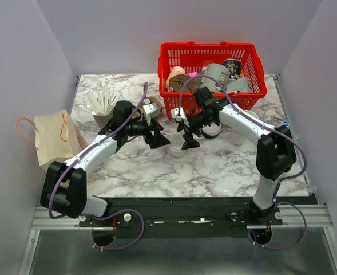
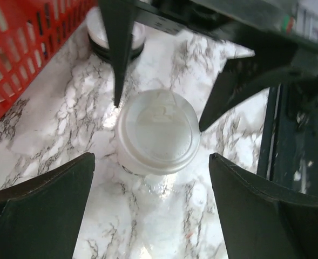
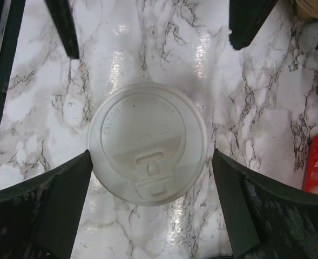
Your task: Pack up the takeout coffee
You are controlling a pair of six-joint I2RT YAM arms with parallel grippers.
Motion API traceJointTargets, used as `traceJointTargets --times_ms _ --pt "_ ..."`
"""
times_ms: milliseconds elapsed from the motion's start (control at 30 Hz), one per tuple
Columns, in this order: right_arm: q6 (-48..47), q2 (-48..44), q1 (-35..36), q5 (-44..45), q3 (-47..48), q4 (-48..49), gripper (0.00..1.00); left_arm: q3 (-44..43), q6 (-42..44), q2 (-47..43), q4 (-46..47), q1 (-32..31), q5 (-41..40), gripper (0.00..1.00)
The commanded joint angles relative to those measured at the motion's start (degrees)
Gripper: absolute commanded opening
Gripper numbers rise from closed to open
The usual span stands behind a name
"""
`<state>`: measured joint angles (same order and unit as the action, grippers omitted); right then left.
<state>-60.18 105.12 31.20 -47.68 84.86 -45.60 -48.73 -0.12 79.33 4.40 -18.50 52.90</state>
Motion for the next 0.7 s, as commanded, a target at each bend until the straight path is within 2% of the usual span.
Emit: traceJointTargets --times_ms 0,333,667 --pt "-1.9 1.9 0.4 -2.1 2.3 -2.8 0.98 -0.6 21.5 0.1 -9.5 -2.9 -1.8 0.93" --pt "-1.6 4.0 0.4 -2.7 3.6 -5.1 0.87 1.3 24.1 1.3 -4.9 -6.9 -3.2 0.85" --pt "-0.6 4.2 0.4 -3.1 2.8 -4.8 0.85 2.5 24.1 3.1 1.1 -7.4 -5.2 0.83"
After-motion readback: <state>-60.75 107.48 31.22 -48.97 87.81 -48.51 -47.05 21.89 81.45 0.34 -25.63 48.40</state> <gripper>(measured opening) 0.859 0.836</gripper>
